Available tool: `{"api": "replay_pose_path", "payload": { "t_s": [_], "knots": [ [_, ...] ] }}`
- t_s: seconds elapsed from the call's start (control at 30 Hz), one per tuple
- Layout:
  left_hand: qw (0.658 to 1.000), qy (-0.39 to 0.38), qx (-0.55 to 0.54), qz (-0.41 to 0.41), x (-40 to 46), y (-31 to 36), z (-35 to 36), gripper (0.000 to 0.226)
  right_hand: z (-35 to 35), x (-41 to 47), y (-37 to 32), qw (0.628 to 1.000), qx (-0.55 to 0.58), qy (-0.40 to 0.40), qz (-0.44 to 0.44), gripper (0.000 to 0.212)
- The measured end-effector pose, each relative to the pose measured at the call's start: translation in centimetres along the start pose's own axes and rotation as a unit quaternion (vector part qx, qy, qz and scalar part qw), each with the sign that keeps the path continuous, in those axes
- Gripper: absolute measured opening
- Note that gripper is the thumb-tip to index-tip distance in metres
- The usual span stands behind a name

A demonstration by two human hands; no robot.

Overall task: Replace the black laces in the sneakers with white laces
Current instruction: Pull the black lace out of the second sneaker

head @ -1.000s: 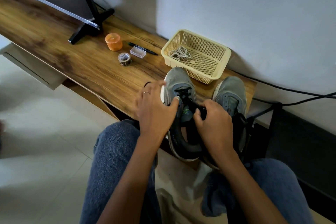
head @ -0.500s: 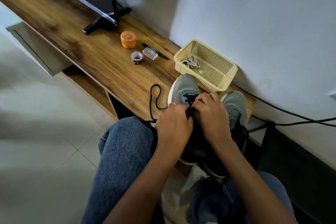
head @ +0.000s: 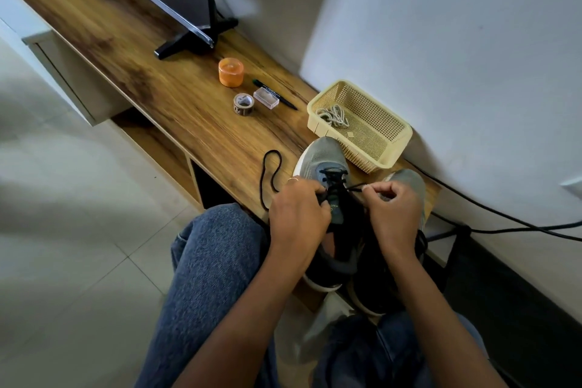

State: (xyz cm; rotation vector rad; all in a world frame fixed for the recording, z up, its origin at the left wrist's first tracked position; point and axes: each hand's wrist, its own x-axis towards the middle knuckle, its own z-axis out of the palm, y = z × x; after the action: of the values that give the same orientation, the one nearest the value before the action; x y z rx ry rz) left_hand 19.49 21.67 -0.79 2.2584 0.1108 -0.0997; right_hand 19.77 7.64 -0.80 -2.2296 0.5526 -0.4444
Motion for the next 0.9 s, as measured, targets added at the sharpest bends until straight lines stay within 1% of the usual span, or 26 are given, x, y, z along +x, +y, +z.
{"api": "replay_pose_path", "payload": {
  "t_s": [0.03, 0.07, 0.13, 0.2, 0.27, 0.33, 0.37, 0.43, 0.53, 0.6, 0.67, 0.73, 0.8, 0.83, 0.87, 0.9],
  "knots": [
    [1.0, -0.003, 0.0, 0.003, 0.0, 0.0, 0.1, 0.027, 0.0, -0.2, 0.1, 1.0, -0.017, -0.013, 0.011, 0.004],
    [1.0, -0.005, 0.002, 0.005, 0.0, 0.0, 0.2, 0.026, 0.0, -0.3, 0.1, 0.998, -0.047, -0.029, 0.001, 0.001],
    [1.0, -0.007, 0.006, 0.005, 0.1, 0.0, 0.2, 0.025, -0.1, -0.4, -0.4, 0.99, -0.107, -0.071, -0.067, 0.015],
    [1.0, -0.01, 0.01, 0.005, 0.1, 0.0, 0.3, 0.023, -0.2, -0.5, -1.2, 0.967, -0.158, -0.132, -0.153, 0.03],
    [1.0, -0.017, 0.012, 0.002, 0.2, 0.0, 0.4, 0.023, -0.1, -0.9, -1.7, 0.933, -0.238, -0.168, -0.212, 0.032],
    [1.0, -0.02, 0.015, 0.0, 0.2, -0.1, 0.4, 0.023, 0.4, -1.3, -1.6, 0.901, -0.305, -0.166, -0.258, 0.021],
    [1.0, -0.021, 0.015, 0.0, 0.2, -0.2, 0.5, 0.023, 0.7, -1.3, -1.4, 0.893, -0.32, -0.157, -0.276, 0.015],
    [1.0, -0.023, 0.014, -0.002, 0.2, -0.3, 0.5, 0.022, 1.2, -1.2, -0.8, 0.886, -0.328, -0.129, -0.302, 0.01],
    [1.0, -0.029, 0.011, -0.005, 0.3, -0.2, 0.5, 0.022, 1.4, -1.3, -0.5, 0.885, -0.328, -0.094, -0.316, 0.012],
    [0.999, -0.032, 0.004, -0.008, 0.2, 0.0, 0.4, 0.022, 1.2, -1.4, -0.5, 0.893, -0.319, -0.071, -0.31, 0.011],
    [0.999, -0.032, 0.001, -0.008, 0.2, 0.0, 0.3, 0.023, 0.8, -1.4, -0.5, 0.911, -0.297, -0.05, -0.28, 0.01],
    [1.0, -0.025, 0.005, -0.005, 0.1, 0.0, 0.2, 0.024, 0.2, -1.2, -0.6, 0.942, -0.255, -0.011, -0.219, 0.008],
    [1.0, -0.021, 0.016, -0.004, 0.1, 0.0, 0.1, 0.025, -0.7, -0.6, -0.7, 0.972, -0.187, 0.051, -0.136, 0.007],
    [1.0, -0.02, 0.021, -0.002, 0.1, 0.0, 0.1, 0.026, -1.2, -0.3, -0.7, 0.982, -0.15, 0.076, -0.087, 0.006],
    [0.999, -0.02, 0.025, 0.001, 0.0, 0.0, 0.1, 0.027, -1.6, 0.0, -0.6, 0.988, -0.121, 0.087, -0.042, 0.004],
    [0.999, -0.02, 0.027, 0.004, 0.0, 0.0, 0.1, 0.029, -1.8, 0.2, -0.4, 0.99, -0.11, 0.084, -0.017, 0.003]
  ]
}}
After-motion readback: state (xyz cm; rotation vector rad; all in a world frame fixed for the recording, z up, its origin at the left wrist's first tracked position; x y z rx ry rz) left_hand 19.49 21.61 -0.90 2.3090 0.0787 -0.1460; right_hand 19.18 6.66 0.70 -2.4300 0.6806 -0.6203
